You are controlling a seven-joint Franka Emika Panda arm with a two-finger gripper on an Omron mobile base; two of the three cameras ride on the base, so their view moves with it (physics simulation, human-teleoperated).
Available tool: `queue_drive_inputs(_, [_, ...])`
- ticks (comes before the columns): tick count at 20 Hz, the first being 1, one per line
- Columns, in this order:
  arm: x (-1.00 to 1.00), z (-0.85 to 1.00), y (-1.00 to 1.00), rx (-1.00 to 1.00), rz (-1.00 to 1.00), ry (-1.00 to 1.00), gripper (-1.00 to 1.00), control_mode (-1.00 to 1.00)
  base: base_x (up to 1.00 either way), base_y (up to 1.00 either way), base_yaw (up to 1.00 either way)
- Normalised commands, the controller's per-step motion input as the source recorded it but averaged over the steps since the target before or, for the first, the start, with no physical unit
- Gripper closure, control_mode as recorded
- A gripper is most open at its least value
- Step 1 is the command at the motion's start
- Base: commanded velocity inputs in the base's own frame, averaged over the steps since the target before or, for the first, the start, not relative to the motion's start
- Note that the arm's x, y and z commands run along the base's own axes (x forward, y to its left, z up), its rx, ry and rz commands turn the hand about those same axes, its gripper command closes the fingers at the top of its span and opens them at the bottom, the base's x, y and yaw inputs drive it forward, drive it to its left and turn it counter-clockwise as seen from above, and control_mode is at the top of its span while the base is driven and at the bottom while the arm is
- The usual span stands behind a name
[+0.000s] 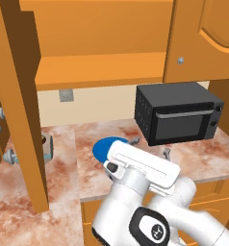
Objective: Pick the avocado and bread from the counter and place them on the plate. Then pick the jam from the cabinet and place it next to the plate. Lastly close the cabinet door.
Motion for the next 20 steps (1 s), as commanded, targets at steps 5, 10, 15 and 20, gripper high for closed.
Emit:
queue_drive_inputs(5, [-0.29, 0.00, 0.32, -0.13, 0.15, -0.18, -1.00, -1.00, 0.00, 0.00, 0.00])
queue_drive_inputs(10, [-0.12, 0.00, 0.36, -0.12, 0.16, -0.07, -1.00, -1.00, 0.00, 0.00, 0.00])
queue_drive_inputs(15, [0.00, 0.00, 0.40, -0.13, 0.18, 0.00, -1.00, -1.00, 0.00, 0.00, 0.00])
queue_drive_inputs(20, [-0.01, -0.01, 0.50, -0.17, 0.15, 0.00, -1.00, -1.00, 0.00, 0.00, 0.00])
